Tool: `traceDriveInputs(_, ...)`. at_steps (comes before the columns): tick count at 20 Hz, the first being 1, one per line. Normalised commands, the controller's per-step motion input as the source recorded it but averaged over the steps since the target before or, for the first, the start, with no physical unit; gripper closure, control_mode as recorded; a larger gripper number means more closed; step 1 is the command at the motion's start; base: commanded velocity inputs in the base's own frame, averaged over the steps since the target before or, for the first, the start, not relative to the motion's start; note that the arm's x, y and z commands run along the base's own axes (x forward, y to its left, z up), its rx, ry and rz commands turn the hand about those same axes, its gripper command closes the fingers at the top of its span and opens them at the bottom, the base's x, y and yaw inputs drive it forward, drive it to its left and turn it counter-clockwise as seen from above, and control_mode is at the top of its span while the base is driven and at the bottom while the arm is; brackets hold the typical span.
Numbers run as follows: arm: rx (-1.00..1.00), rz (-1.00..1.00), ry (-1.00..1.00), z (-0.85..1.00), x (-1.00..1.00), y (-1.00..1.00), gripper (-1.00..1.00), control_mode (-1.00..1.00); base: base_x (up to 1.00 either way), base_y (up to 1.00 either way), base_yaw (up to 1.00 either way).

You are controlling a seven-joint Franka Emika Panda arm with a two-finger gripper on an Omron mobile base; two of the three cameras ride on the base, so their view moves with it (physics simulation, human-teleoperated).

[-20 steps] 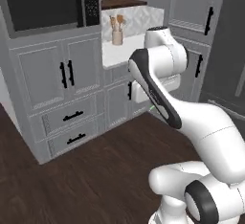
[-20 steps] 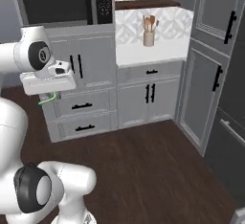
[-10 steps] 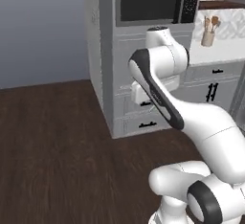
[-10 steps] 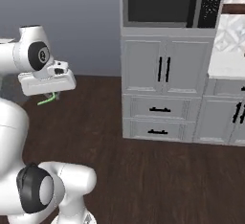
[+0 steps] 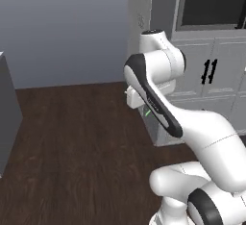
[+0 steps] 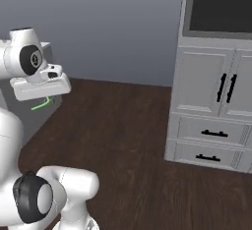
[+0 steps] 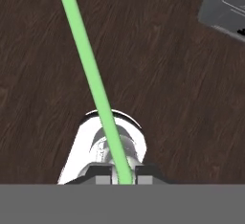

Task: Take a straw from the drawer in front and place it inside the glass cup on the dining counter.

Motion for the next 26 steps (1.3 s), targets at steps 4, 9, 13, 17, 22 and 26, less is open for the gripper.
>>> traceDriveInputs(4,0.0,0.0,0.0,0.0,0.0,0.0,1.0,1.0,1.0,0.42,0.0)
traceDriveInputs(9,0.0,0.0,0.0,0.0,0.0,0.0,1.0,1.0,1.0,0.51,0.0)
traceDriveInputs(13,0.0,0.0,0.0,0.0,0.0,0.0,1.0,1.0,1.0,0.59,0.0)
traceDriveInputs(17,0.0,0.0,0.0,0.0,0.0,0.0,1.0,1.0,1.0,0.51,0.0)
traceDriveInputs(22,0.0,0.0,0.0,0.0,0.0,0.0,1.0,1.0,1.0,0.41,0.0)
traceDriveInputs(26,0.0,0.0,0.0,0.0,0.0,0.0,1.0,1.0,1.0,0.32,0.0)
